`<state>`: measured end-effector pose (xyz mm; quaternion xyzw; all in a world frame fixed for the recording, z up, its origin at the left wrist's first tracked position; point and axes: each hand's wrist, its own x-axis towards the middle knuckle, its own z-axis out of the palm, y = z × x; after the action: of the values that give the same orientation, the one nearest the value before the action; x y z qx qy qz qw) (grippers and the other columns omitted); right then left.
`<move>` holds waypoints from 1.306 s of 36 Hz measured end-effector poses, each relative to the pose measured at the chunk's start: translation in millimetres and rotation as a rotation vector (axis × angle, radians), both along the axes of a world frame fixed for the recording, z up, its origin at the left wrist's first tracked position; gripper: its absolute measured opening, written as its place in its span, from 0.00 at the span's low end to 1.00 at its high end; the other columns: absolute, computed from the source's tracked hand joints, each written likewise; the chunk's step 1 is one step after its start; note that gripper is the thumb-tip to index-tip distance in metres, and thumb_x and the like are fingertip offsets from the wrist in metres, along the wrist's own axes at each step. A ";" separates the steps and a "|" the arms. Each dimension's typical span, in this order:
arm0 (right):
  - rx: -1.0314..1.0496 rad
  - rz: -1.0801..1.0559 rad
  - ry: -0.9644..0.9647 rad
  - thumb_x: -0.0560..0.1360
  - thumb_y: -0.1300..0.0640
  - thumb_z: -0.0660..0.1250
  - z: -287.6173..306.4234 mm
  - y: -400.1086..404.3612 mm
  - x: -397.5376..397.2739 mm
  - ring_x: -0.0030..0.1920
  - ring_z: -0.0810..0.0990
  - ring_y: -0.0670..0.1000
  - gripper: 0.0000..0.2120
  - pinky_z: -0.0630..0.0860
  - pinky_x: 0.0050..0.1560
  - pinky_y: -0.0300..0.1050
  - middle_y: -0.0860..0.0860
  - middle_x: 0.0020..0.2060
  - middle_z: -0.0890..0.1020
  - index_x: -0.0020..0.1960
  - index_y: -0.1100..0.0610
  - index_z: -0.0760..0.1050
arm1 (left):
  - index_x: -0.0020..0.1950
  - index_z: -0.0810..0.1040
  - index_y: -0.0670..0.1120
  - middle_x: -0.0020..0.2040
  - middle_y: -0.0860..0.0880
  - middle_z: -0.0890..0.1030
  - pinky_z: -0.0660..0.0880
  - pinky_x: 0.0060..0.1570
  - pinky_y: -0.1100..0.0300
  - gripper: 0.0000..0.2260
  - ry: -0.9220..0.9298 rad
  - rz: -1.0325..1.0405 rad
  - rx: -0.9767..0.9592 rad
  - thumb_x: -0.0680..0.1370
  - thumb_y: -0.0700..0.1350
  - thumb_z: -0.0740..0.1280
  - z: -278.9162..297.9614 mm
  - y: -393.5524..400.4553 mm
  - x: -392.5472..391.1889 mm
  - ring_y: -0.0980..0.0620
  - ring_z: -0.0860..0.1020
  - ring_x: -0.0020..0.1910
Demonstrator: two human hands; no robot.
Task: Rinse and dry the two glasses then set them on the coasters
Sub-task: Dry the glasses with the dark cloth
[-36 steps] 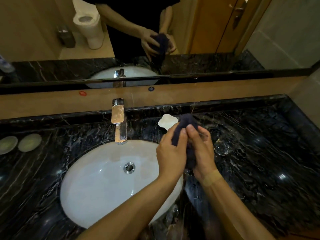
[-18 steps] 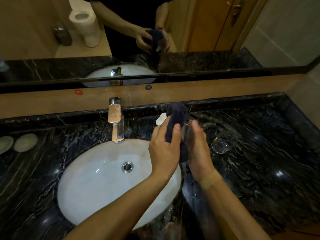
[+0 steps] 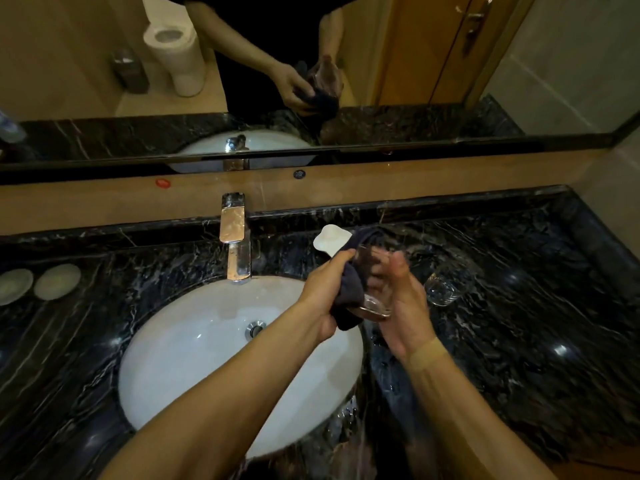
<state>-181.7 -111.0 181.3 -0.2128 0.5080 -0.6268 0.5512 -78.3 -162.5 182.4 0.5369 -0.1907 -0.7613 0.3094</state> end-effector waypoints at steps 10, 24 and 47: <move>0.069 -0.011 0.051 0.66 0.42 0.74 -6.5 -9.0 9.8 0.59 0.82 0.55 0.36 0.79 0.59 0.53 0.54 0.62 0.79 0.69 0.50 0.65 | 0.46 0.79 0.58 0.41 0.54 0.81 0.74 0.42 0.58 0.07 -0.611 0.049 -0.769 0.80 0.54 0.63 -1.6 22.6 -8.9 0.56 0.79 0.42; -0.033 0.149 -0.023 0.61 0.42 0.78 -2.3 -3.2 -27.1 0.41 0.85 0.52 0.24 0.81 0.38 0.45 0.55 0.41 0.86 0.50 0.58 0.84 | 0.53 0.82 0.43 0.45 0.41 0.84 0.76 0.44 0.54 0.10 -0.114 -0.140 -0.394 0.79 0.48 0.68 -10.4 1.4 2.5 0.47 0.81 0.42; 0.302 0.128 0.947 0.64 0.51 0.82 -105.7 -46.1 -59.6 0.64 0.75 0.47 0.38 0.68 0.61 0.35 0.47 0.65 0.77 0.68 0.52 0.67 | 0.46 0.79 0.61 0.44 0.54 0.85 0.77 0.47 0.53 0.06 -0.704 -0.373 -0.482 0.80 0.54 0.64 -132.1 -4.7 59.2 0.52 0.82 0.45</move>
<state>-241.3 -157.1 75.6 -0.4227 0.7733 -0.3457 0.3222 -19.1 -167.2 50.3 0.6320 -0.5490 -0.5092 0.1999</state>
